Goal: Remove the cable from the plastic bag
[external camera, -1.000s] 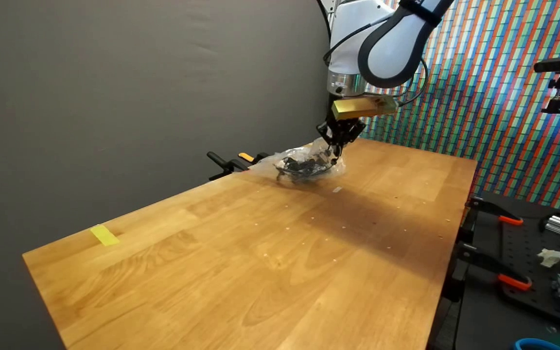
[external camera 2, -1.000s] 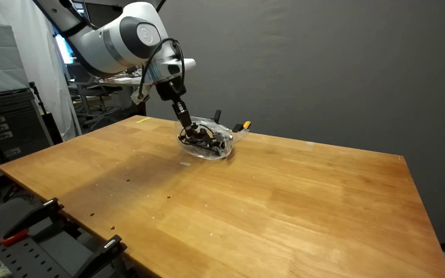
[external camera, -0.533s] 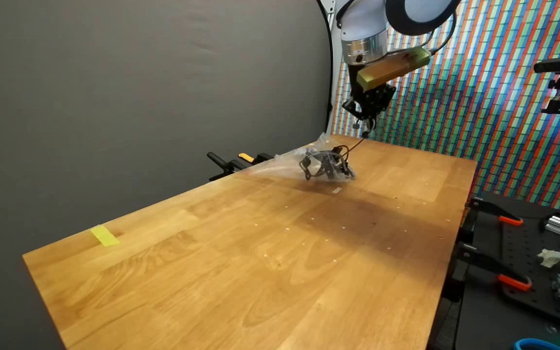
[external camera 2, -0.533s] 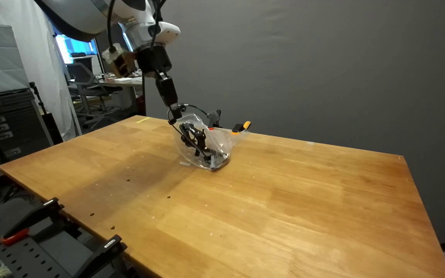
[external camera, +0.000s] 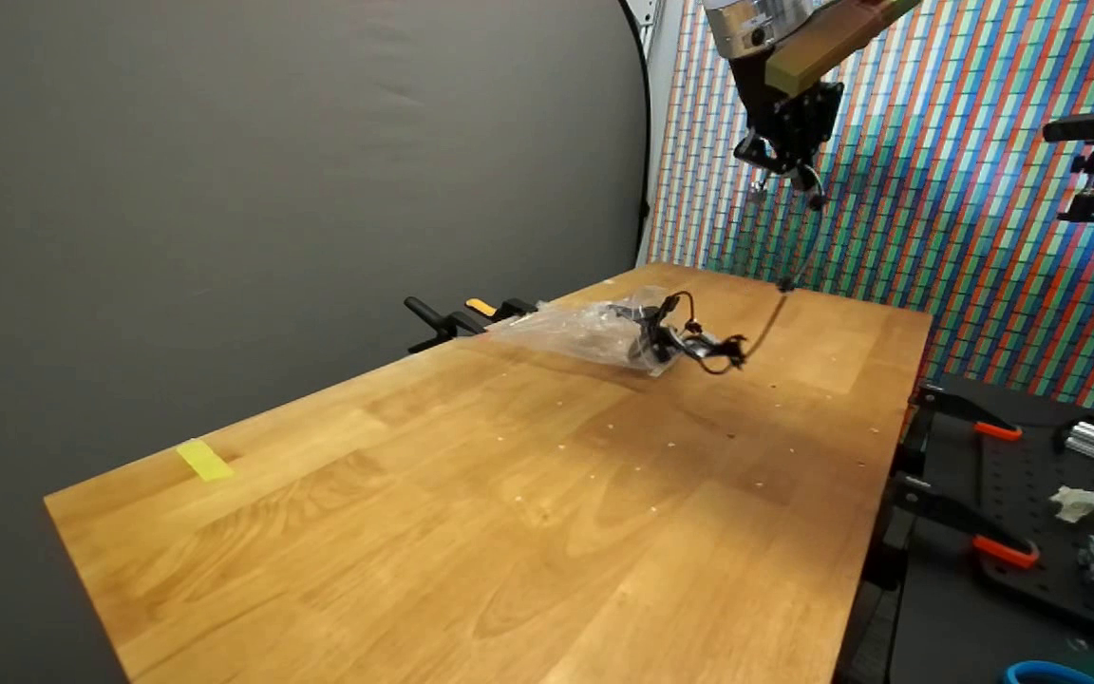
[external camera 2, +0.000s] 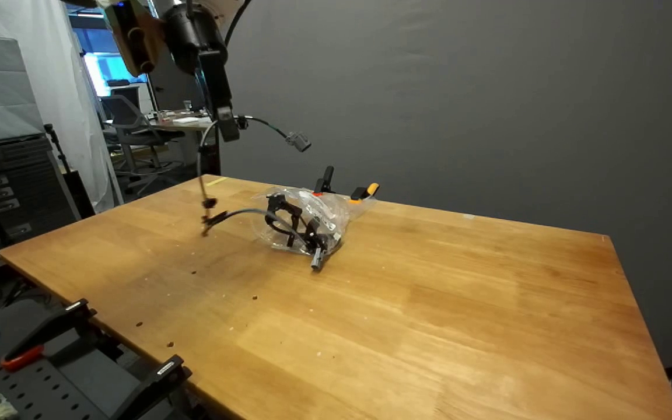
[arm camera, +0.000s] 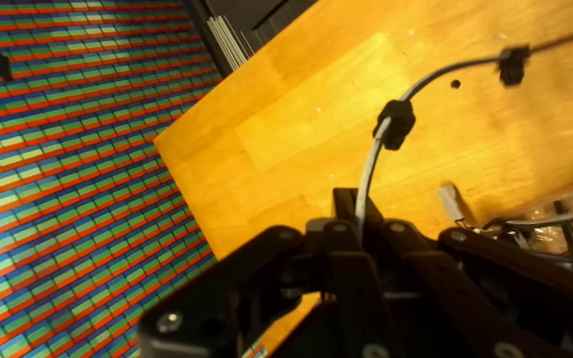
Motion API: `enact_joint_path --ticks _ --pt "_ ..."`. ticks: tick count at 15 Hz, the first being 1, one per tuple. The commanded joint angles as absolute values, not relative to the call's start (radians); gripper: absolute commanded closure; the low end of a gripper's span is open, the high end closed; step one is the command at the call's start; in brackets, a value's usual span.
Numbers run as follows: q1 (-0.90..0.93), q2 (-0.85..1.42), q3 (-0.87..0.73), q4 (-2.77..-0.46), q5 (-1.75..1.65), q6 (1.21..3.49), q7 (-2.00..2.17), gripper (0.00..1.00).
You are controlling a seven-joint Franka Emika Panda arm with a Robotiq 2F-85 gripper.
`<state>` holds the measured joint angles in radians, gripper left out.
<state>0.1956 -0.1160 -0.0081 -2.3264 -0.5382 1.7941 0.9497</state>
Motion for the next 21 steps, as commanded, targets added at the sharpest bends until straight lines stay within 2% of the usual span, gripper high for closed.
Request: enact_joint_path --ticks 1,4,17,21 --pt "0.145 -0.142 0.057 -2.298 -0.551 1.692 0.871 0.99" --pt "0.138 -0.134 0.073 -2.277 -0.495 1.713 0.785 0.99" --pt "0.249 -0.050 0.245 -2.027 0.179 1.688 0.442 0.99" --pt "0.273 0.016 0.274 -1.998 0.322 1.777 0.358 0.99"
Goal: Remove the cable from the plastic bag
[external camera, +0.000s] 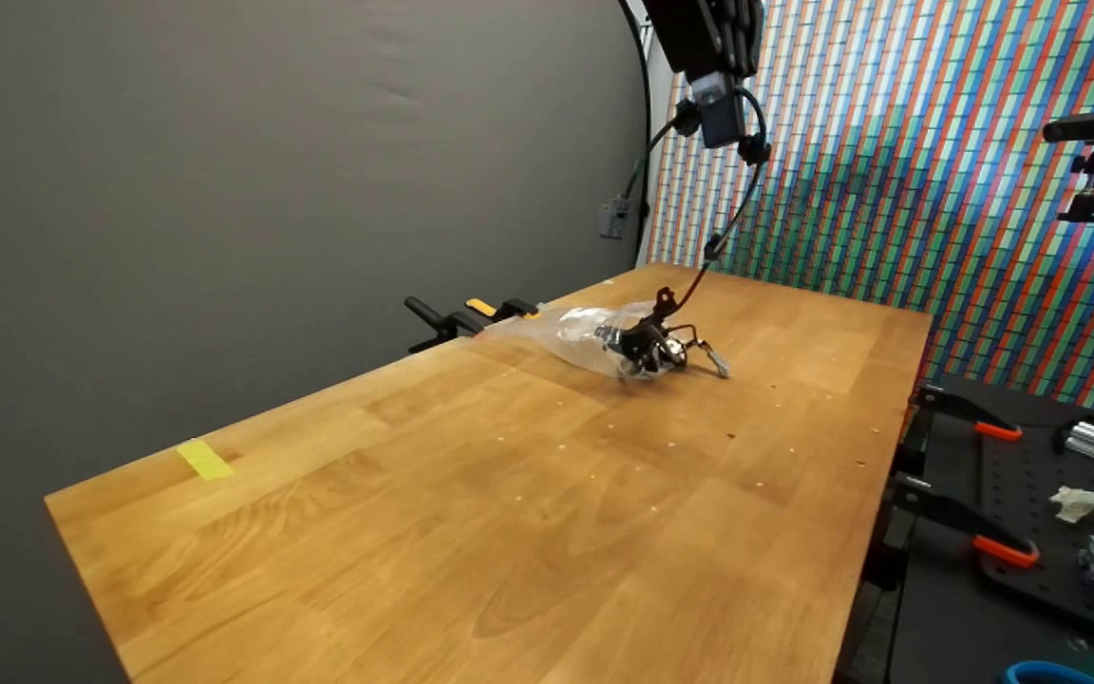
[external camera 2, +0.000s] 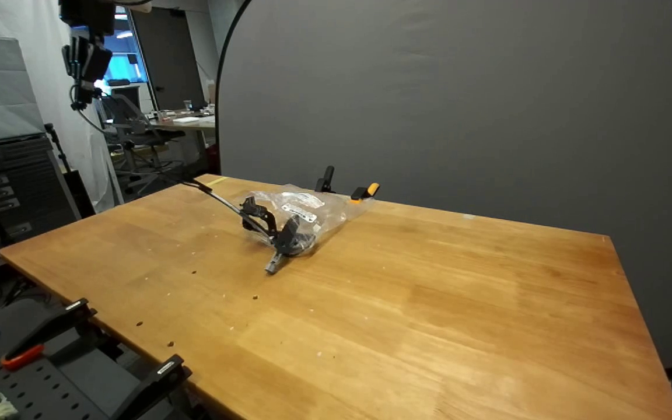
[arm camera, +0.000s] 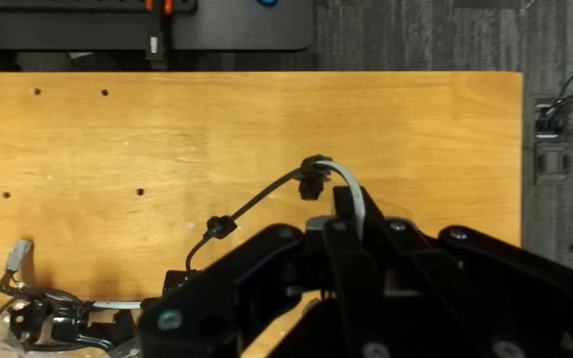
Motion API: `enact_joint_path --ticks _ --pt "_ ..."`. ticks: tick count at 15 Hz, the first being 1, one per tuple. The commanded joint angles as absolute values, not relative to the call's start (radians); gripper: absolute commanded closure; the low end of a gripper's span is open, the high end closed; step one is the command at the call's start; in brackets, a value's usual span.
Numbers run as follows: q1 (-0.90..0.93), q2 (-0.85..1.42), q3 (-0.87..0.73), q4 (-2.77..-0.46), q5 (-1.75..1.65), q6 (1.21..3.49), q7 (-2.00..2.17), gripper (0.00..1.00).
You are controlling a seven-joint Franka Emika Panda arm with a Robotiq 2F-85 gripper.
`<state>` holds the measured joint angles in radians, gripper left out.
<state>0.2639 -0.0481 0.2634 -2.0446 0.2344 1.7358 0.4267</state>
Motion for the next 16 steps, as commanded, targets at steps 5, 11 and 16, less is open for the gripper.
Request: enact_joint_path --ticks 5,11,16 --pt "0.295 0.140 0.283 -2.056 0.279 1.999 0.388 0.99" --pt "0.329 0.307 0.246 -2.068 0.166 2.323 0.505 0.99" --pt "0.397 0.374 0.200 -2.080 0.091 2.507 0.624 0.99"
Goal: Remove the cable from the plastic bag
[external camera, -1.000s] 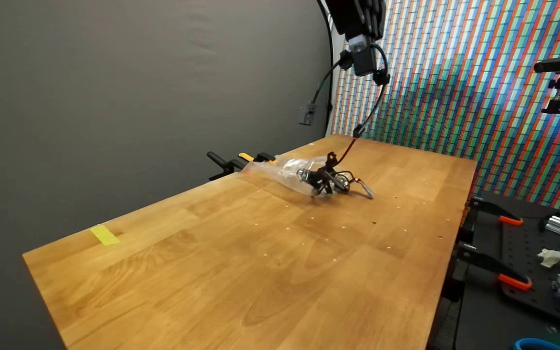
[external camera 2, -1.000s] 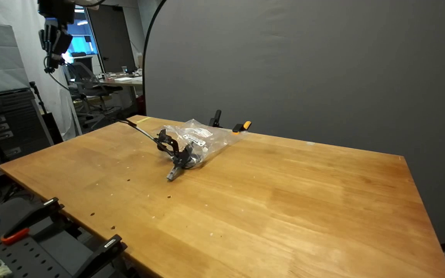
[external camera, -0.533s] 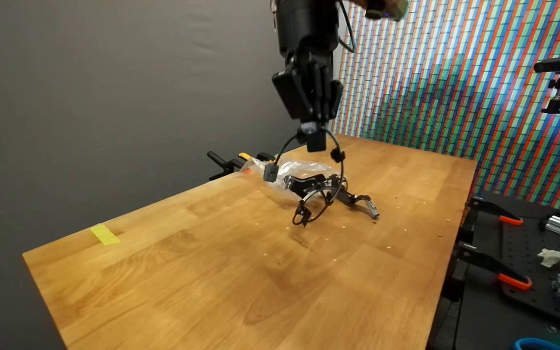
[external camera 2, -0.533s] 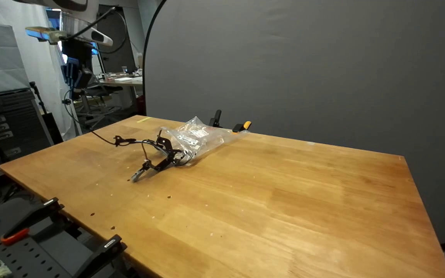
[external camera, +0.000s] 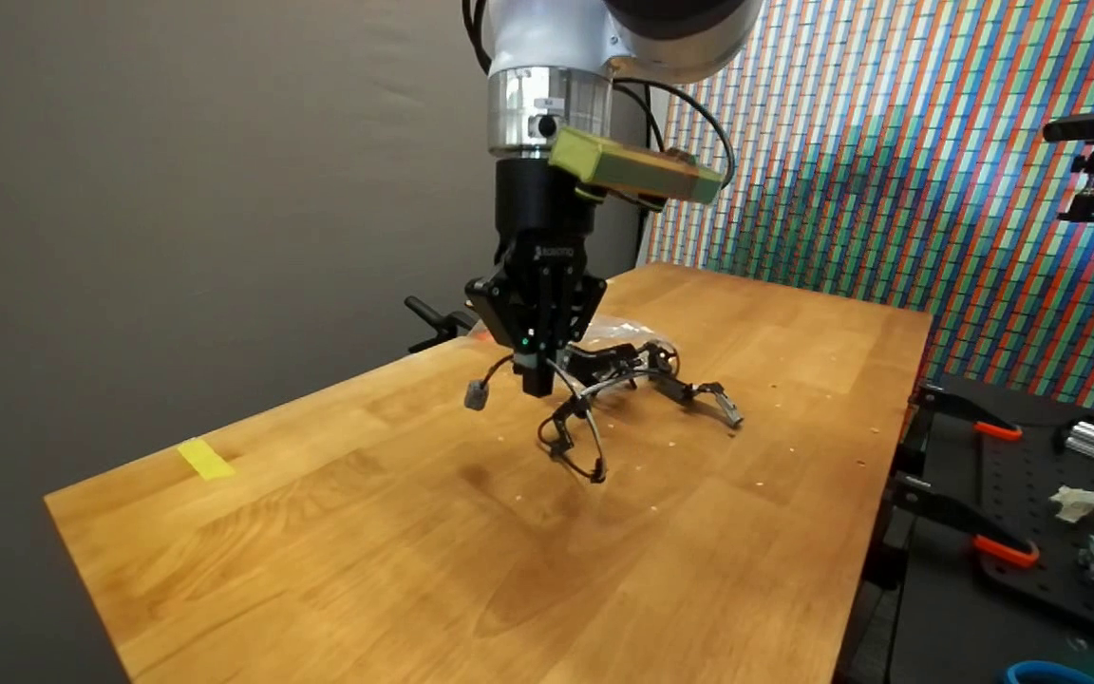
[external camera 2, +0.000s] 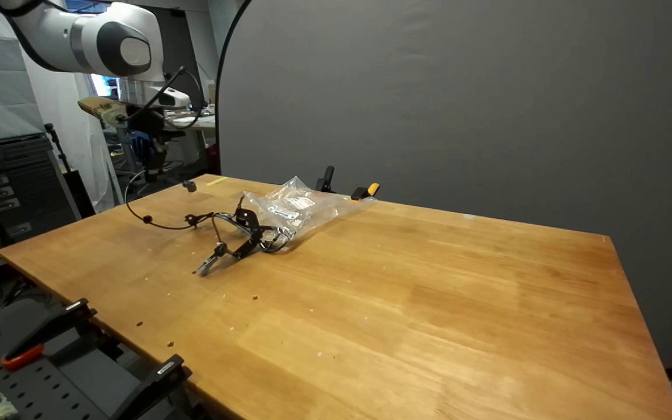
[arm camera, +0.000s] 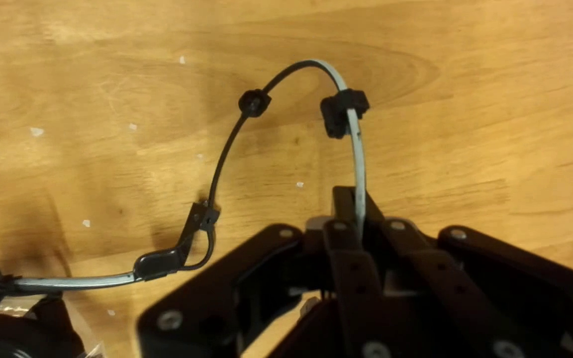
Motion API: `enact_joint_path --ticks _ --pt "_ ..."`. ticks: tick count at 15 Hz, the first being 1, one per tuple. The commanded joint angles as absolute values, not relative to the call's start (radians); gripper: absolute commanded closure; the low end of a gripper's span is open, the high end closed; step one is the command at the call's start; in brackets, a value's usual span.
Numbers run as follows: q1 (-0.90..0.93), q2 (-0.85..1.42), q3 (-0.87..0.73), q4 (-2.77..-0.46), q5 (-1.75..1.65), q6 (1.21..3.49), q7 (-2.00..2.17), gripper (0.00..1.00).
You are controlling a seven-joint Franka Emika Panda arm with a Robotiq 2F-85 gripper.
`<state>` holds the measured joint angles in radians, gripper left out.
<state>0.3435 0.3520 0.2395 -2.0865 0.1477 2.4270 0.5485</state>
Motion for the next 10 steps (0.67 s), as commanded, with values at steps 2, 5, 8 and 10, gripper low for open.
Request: enact_joint_path --ticks 2,5,8,10 --pt "0.426 0.377 0.168 -2.095 0.031 2.546 0.672 0.77" --pt "0.449 0.361 0.119 -2.113 -0.053 2.560 0.745 0.56" --pt "0.441 0.335 0.087 -2.121 -0.097 2.551 0.802 0.33" --pt "0.419 0.303 0.071 -2.132 -0.106 2.528 0.815 0.18"
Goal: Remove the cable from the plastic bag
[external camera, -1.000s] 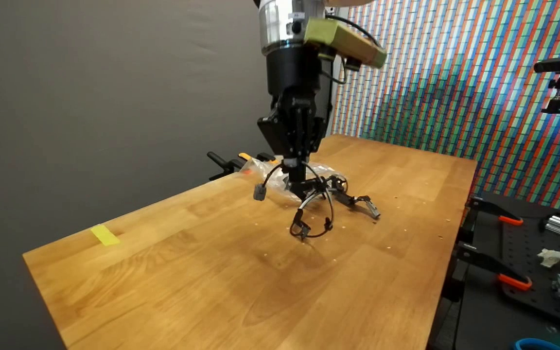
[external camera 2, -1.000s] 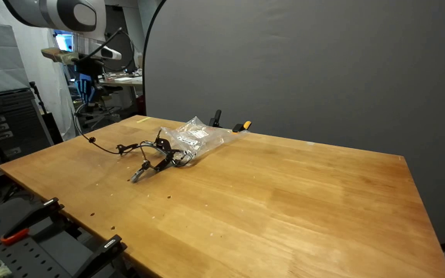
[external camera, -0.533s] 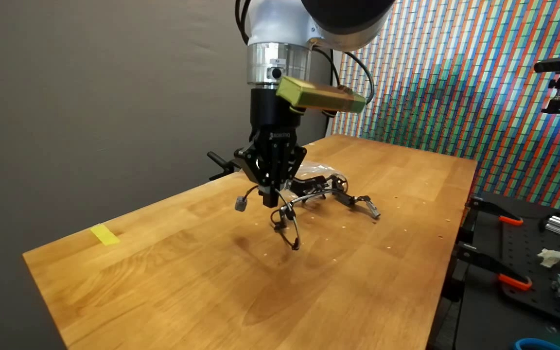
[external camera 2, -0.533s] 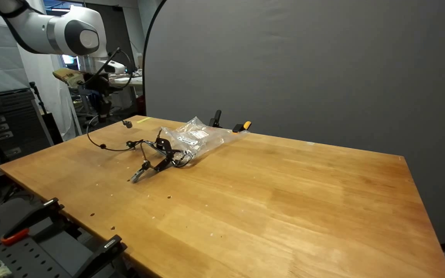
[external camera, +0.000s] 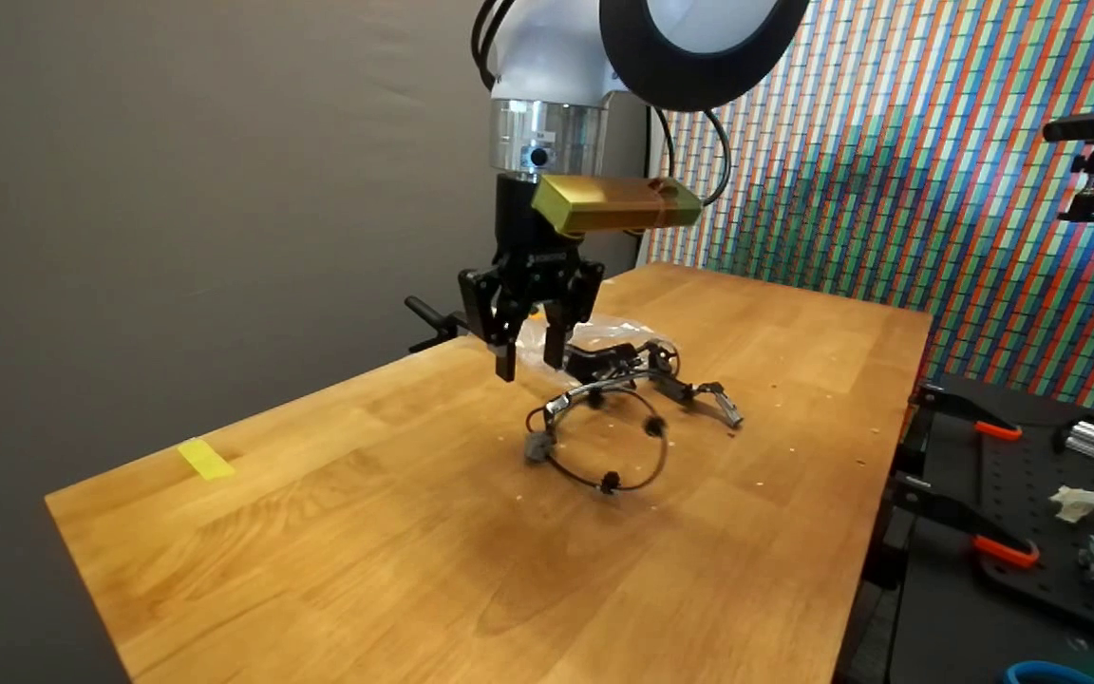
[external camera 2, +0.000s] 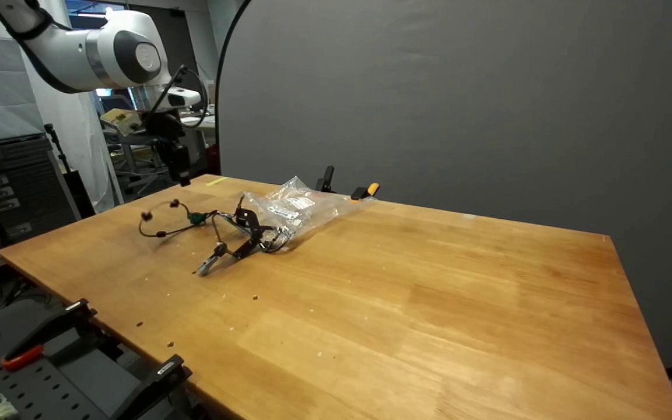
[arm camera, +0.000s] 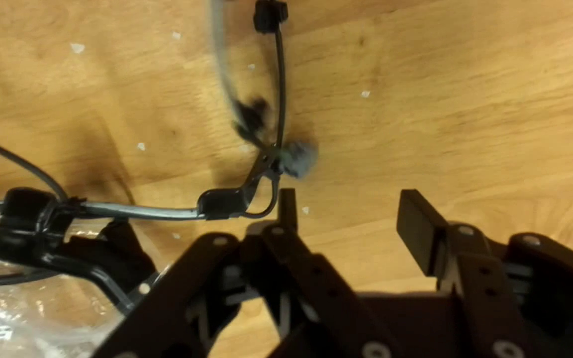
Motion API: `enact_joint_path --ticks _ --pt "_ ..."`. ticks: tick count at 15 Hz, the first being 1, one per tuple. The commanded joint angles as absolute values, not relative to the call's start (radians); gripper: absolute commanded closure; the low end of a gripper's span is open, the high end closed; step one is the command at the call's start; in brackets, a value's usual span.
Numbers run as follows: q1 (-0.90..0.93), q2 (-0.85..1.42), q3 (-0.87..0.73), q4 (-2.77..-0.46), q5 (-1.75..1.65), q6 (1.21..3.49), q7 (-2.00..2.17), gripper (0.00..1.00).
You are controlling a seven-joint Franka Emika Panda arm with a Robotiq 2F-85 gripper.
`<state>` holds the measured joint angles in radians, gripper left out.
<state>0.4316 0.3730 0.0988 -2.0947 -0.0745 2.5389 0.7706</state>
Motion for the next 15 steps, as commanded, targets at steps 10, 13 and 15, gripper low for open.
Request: enact_joint_path --ticks 10,13,15 --pt "0.270 0.095 0.078 -2.371 -0.205 2.547 0.494 0.00" --pt "0.231 0.053 0.112 -2.441 -0.118 2.569 0.291 0.00" --pt "0.213 0.035 0.132 -2.473 -0.040 2.572 0.166 0.00"
